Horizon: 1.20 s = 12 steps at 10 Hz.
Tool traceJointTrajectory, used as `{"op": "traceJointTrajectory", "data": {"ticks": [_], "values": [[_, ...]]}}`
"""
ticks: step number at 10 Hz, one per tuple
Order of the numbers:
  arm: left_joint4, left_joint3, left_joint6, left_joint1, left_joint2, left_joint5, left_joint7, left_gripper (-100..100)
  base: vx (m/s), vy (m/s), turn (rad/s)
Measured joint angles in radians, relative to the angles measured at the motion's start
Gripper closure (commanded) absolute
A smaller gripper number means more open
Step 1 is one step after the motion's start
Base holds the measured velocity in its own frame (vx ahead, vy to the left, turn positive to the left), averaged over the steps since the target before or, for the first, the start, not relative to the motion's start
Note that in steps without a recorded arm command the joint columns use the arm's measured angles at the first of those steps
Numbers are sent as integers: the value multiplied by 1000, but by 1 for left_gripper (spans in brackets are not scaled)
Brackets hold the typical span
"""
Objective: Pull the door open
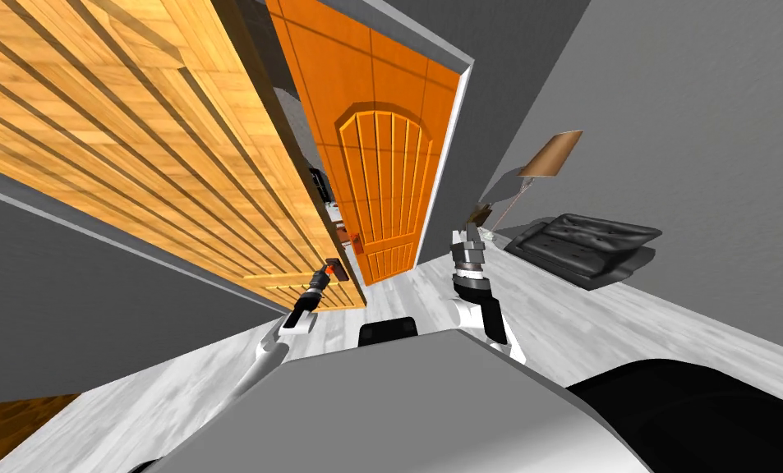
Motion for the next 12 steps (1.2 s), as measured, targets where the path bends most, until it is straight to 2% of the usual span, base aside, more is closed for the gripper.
{"op": "traceJointTrajectory", "data": {"ticks": [1, 2, 5, 8, 10, 11, 12], "values": [[-4, -14, -6, 1, 8, -1, 10, 100, -71, 47, -44], [-3, -17, -6, 2, 7, -2, 12, 100, -136, 76, -142], [-29, -35, -32, 26, 51, 3, 41, 100, -192, 94, -126], [-53, -68, -71, 68, 105, 6, 80, 100, -209, 112, -138], [-54, -91, -100, 81, 128, 6, 101, 100, -176, 102, -69], [-51, -95, -102, 85, 128, 5, 103, 100, -169, 61, -134], [-52, -97, -114, 96, 144, 7, 110, 100, -230, 119, -142]]}}
